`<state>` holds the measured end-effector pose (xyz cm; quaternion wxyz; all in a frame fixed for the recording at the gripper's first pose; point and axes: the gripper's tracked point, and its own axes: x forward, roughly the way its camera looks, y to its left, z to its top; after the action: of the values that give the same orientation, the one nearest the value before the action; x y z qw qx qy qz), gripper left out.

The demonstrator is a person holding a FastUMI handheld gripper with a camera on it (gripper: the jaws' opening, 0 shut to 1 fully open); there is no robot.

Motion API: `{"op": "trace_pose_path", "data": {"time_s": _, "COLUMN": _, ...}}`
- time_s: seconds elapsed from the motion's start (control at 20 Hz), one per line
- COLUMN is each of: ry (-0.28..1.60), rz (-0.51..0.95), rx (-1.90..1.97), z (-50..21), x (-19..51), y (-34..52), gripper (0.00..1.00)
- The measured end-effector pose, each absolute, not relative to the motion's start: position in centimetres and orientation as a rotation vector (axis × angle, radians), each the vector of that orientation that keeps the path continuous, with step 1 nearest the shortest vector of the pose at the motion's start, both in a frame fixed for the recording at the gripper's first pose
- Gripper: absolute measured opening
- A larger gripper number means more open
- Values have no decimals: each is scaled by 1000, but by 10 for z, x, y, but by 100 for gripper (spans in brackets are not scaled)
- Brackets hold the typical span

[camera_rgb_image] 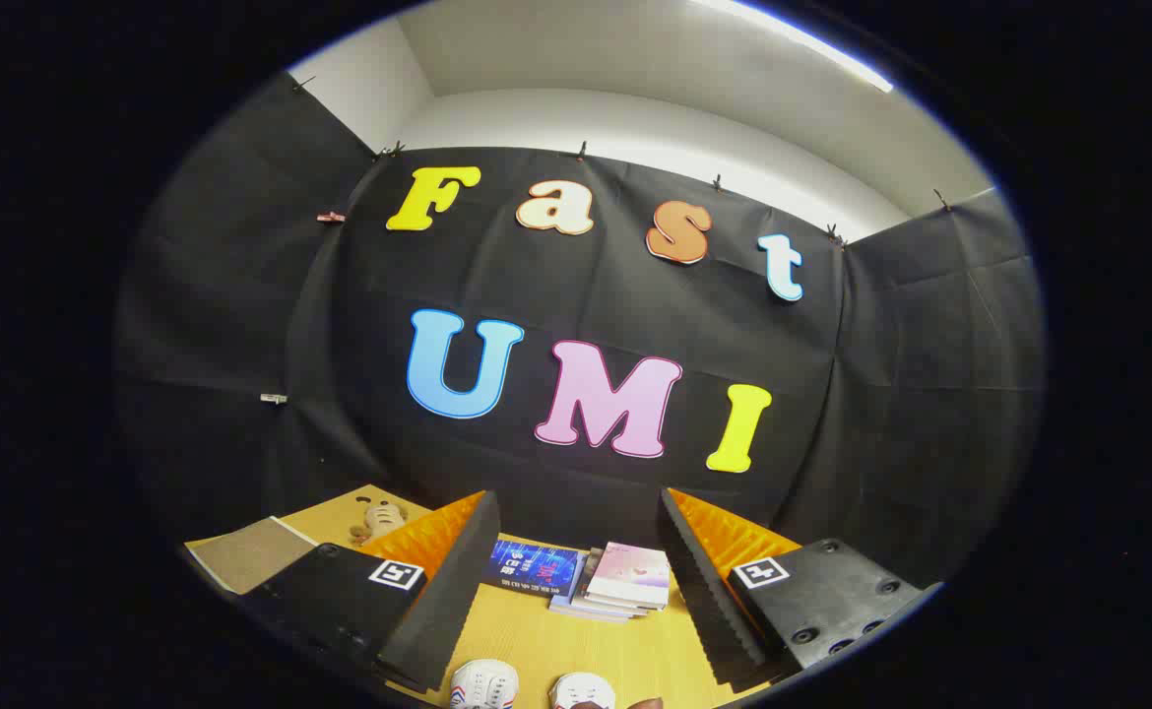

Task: Open the storage box then place both shoes into the box .Put the left shoe in first, then the right shoe, with the right side of both shoes facing outward in a uniform manner.

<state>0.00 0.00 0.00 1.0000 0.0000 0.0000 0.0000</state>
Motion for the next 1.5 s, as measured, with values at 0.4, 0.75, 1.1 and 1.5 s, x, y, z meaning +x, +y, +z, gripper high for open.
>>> {"op": "trace_pose_path", "data": {"time_s": 0.4, "ry": 3, "rz": 47, "rx": 17, "z": -7, "x": 0, "y": 14, "gripper": 98}}
{"op": "trace_pose_path", "data": {"time_s": 0.75, "ry": 54, "rz": 74, "rx": -3, "z": -32, "x": 16, "y": 16, "gripper": 98}}
{"op": "trace_pose_path", "data": {"time_s": 1.1, "ry": 45, "rz": 106, "rx": 3, "z": -32, "x": 27, "y": 28, "gripper": 98}}
{"op": "trace_pose_path", "data": {"time_s": 1.5, "ry": 72, "rz": 212, "rx": 27, "z": -40, "x": 27, "y": 58, "gripper": 98}}
